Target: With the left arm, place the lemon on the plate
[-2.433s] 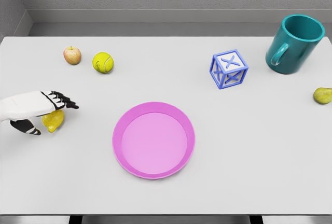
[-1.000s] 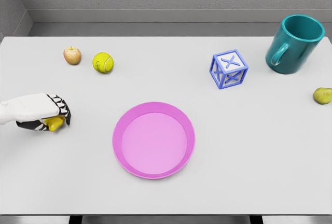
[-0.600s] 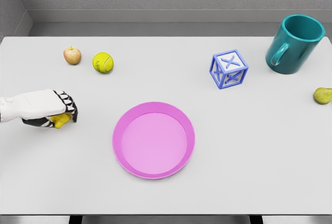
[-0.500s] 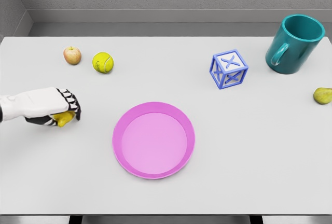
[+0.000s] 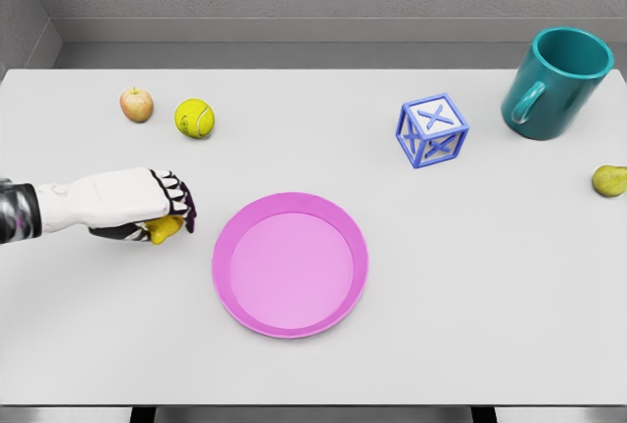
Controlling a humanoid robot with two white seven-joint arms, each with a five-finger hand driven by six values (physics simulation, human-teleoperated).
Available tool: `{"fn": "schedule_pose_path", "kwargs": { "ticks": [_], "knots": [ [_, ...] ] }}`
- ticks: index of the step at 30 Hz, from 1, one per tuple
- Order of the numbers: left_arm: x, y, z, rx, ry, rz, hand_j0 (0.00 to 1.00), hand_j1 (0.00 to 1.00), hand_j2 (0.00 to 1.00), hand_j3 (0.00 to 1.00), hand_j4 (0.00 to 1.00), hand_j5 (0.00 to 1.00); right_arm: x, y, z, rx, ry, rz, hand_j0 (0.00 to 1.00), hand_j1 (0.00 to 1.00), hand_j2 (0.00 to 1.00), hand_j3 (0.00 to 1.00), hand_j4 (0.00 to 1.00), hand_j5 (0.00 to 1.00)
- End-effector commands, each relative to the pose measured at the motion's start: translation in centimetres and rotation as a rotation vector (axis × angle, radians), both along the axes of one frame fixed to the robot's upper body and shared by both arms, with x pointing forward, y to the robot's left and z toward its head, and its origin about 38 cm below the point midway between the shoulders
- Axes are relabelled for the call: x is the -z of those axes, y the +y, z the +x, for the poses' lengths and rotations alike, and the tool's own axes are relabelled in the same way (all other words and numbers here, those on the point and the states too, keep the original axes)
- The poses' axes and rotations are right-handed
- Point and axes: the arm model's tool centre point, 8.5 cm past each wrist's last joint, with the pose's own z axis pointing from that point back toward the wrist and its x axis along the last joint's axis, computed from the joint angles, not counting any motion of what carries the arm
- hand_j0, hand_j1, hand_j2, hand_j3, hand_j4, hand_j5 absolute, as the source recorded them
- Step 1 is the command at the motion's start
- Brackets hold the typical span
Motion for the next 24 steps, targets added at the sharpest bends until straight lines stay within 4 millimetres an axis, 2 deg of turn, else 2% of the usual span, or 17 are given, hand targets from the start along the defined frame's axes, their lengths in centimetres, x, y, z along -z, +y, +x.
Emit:
{"fn": "schedule_pose_path", "kwargs": {
  "ticks": [1, 15, 24],
  "knots": [
    [-0.1, -0.6, -0.1, 0.008, 0.004, -0.024, 0.57, 0.57, 0.57, 0.57, 0.57, 0.57, 0.0, 0.0, 0.0, 0.000, 0.000, 0.000, 1.00, 1.00, 1.00, 1.00, 1.00, 1.00],
    [-0.4, -4.0, -0.3, 0.069, -0.016, -0.116, 0.57, 0.57, 0.57, 0.57, 0.57, 0.57, 0.0, 0.0, 0.0, 0.000, 0.000, 0.000, 1.00, 1.00, 1.00, 1.00, 1.00, 1.00],
    [-0.2, -7.5, -0.7, 0.123, -0.019, -0.204, 0.58, 0.58, 0.58, 0.58, 0.58, 0.58, 0.0, 0.0, 0.0, 0.000, 0.000, 0.000, 1.00, 1.00, 1.00, 1.00, 1.00, 1.00]
  ]
}}
